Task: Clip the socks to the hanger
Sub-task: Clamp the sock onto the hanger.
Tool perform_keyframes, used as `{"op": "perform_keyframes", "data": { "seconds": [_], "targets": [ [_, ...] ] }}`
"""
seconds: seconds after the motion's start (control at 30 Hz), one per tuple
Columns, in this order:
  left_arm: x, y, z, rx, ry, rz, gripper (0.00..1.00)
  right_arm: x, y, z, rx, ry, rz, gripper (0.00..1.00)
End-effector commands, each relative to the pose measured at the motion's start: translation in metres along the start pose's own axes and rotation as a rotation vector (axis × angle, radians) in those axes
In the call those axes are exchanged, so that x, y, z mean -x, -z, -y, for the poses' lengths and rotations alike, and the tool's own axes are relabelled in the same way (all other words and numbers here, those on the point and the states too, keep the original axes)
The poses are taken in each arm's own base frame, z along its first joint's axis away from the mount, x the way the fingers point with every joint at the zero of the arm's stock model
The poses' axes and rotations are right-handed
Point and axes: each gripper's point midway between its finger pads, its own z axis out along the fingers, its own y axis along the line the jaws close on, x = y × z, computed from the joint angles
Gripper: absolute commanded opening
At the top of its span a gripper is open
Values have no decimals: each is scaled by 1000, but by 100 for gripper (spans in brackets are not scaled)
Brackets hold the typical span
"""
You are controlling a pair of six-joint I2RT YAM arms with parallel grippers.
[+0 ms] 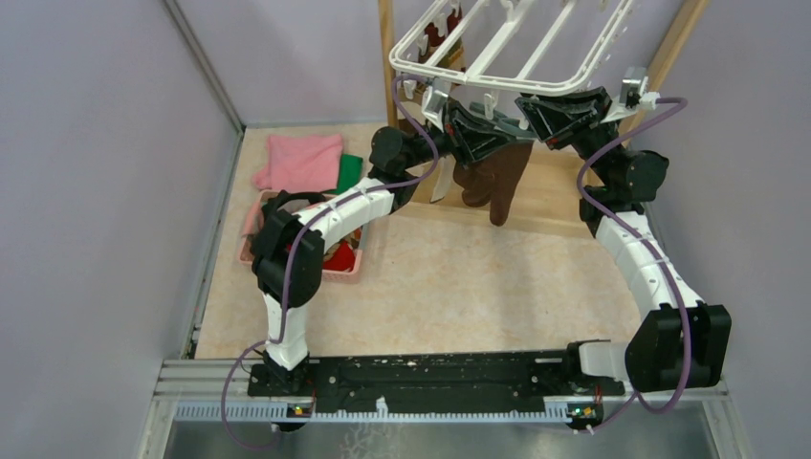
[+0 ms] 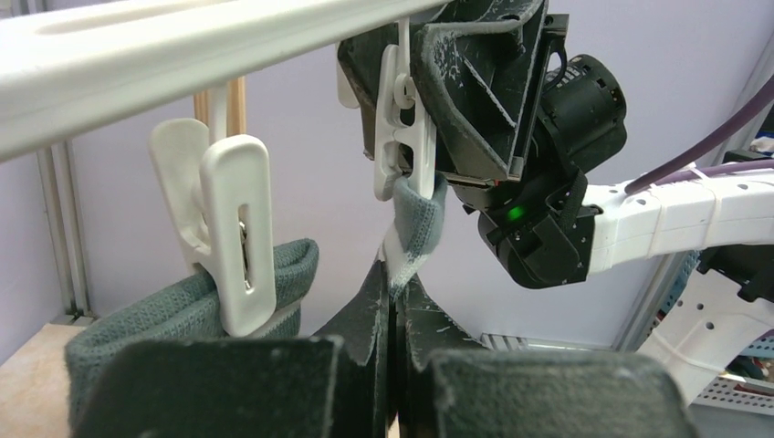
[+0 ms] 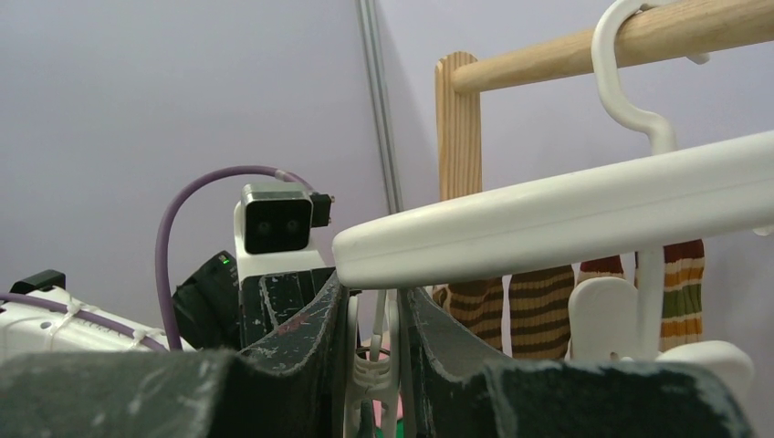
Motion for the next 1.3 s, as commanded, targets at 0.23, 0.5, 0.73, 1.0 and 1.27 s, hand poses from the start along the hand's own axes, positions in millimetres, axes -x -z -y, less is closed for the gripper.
{"op": "perform_keyframes", "data": {
  "seconds": [0.23, 0.5, 0.73, 1.0, 1.27],
  "targets": [
    [12, -2, 18, -96, -23, 26, 0, 21, -6, -11, 44, 47, 42, 0],
    [16, -5, 17, -92, -27, 33, 0, 22, -6, -16, 68, 47, 38, 4],
    [14, -5, 15, -88, -18, 33, 0, 21, -5, -18, 72, 44, 41, 26],
    [17, -6, 14, -81, -23, 40, 1, 22, -3, -18, 59, 47, 40, 48],
    [21, -6, 17, -82, -29, 48, 2, 21, 0, -17, 40, 52, 38, 59]
  ]
}}
